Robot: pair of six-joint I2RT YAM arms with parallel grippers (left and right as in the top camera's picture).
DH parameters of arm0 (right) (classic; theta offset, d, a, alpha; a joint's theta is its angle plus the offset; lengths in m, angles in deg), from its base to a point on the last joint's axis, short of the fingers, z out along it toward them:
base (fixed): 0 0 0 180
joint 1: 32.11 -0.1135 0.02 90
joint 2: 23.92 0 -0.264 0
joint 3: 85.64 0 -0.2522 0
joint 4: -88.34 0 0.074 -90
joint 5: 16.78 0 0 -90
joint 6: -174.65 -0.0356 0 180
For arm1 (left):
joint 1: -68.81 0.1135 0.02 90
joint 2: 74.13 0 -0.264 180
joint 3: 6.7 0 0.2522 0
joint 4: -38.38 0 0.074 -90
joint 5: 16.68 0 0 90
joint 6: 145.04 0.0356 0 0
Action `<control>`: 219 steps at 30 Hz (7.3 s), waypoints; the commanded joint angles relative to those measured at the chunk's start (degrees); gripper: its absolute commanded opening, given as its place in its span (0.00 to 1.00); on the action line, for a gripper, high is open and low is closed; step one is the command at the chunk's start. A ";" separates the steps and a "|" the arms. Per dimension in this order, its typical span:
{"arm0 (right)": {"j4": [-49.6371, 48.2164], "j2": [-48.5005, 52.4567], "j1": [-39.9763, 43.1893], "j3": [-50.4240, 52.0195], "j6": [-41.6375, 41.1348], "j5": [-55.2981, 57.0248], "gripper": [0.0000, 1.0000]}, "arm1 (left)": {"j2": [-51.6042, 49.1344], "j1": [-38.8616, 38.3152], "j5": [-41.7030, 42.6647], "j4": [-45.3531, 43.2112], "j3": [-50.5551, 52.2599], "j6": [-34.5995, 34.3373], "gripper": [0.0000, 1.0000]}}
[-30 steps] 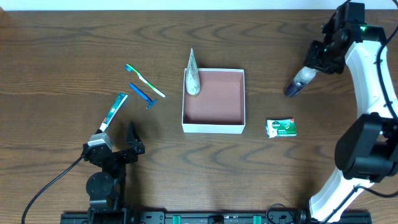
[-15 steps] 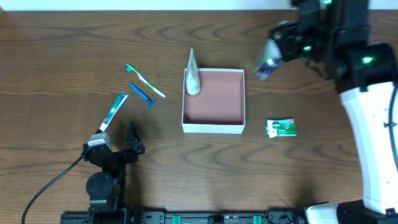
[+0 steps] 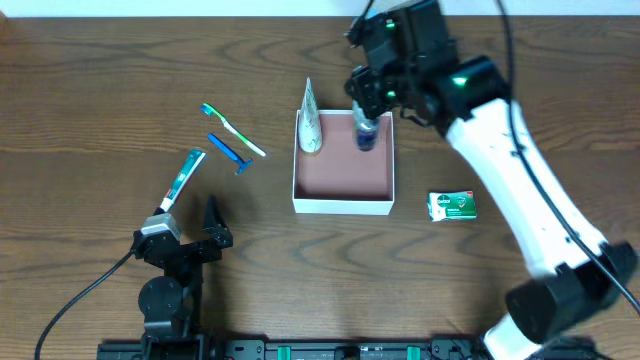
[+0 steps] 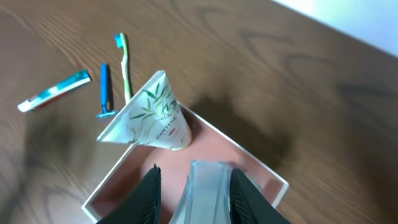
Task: Pack container
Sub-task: 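Carry the soap bottle into the box beside the lotion tube, then lower the bottle into the box and open the right gripper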
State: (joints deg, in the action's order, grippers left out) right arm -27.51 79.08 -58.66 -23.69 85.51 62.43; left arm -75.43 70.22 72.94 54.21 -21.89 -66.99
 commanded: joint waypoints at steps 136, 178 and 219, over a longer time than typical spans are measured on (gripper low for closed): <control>-12.31 6.54 -1.66 23.34 -7.67 6.05 0.17 | -0.07 0.28 -0.90 2.01 1.20 0.50 0.98; -5.40 5.22 -0.96 24.92 -5.53 12.90 0.38 | -0.07 0.28 -0.92 2.01 1.20 0.50 0.98; 6.23 5.22 -2.80 24.92 -15.91 9.31 0.26 | -0.07 0.28 -0.90 2.01 1.20 0.50 0.98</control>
State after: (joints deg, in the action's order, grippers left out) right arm -21.65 83.83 -60.91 0.92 71.19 72.62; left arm -75.43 70.22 72.94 54.21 -21.89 -67.01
